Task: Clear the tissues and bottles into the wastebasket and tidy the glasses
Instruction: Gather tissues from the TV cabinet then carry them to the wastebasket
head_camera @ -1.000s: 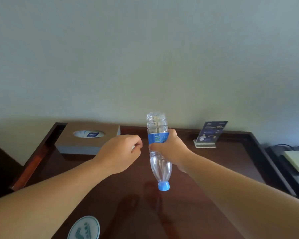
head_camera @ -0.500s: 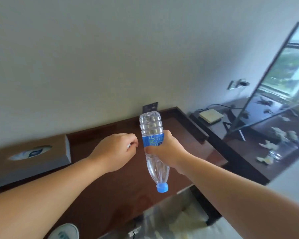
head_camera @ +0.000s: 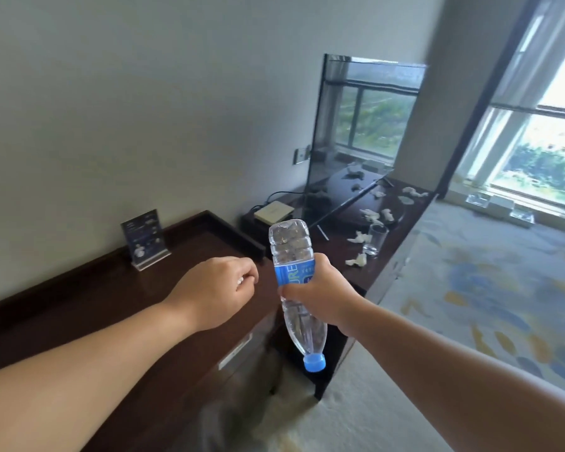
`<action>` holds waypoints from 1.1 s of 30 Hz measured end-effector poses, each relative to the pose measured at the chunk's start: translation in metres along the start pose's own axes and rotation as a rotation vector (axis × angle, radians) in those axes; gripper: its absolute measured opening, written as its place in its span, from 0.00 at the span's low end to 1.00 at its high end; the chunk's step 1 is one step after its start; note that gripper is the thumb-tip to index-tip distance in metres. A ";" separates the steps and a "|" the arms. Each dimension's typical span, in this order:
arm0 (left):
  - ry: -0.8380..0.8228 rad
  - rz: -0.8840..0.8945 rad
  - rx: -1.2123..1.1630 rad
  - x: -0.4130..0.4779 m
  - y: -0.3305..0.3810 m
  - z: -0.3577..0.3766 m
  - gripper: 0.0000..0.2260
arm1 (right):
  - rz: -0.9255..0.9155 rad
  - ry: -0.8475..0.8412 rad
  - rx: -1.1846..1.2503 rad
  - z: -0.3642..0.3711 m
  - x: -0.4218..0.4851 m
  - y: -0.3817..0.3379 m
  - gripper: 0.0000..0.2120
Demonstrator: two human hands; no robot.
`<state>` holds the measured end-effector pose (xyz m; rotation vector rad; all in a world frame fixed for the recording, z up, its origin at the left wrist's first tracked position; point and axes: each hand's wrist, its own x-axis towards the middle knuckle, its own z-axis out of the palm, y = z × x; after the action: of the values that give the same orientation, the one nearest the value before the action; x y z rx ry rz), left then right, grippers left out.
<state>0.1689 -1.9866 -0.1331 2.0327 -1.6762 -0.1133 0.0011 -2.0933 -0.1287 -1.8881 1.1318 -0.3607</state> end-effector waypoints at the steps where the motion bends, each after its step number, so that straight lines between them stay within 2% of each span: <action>1: -0.002 0.014 0.006 0.010 0.013 0.009 0.09 | 0.008 0.013 0.004 -0.016 0.000 0.011 0.25; 5: -0.044 0.085 0.022 0.046 0.071 0.050 0.06 | 0.031 0.048 0.024 -0.079 0.007 0.055 0.25; 11: -0.114 0.179 0.024 0.098 0.145 0.111 0.11 | 0.069 0.100 0.045 -0.160 0.021 0.114 0.26; 16: -0.151 0.216 0.046 0.132 0.178 0.144 0.11 | 0.105 0.132 0.077 -0.202 0.036 0.152 0.27; 22: -0.184 0.237 0.062 0.172 0.181 0.165 0.08 | 0.134 0.146 0.102 -0.219 0.067 0.172 0.26; 33: -0.233 0.200 -0.014 0.280 0.144 0.194 0.08 | 0.221 0.175 0.089 -0.242 0.163 0.176 0.25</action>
<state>0.0348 -2.3289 -0.1728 1.8877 -2.0048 -0.3022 -0.1602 -2.3918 -0.1607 -1.6594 1.4031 -0.4496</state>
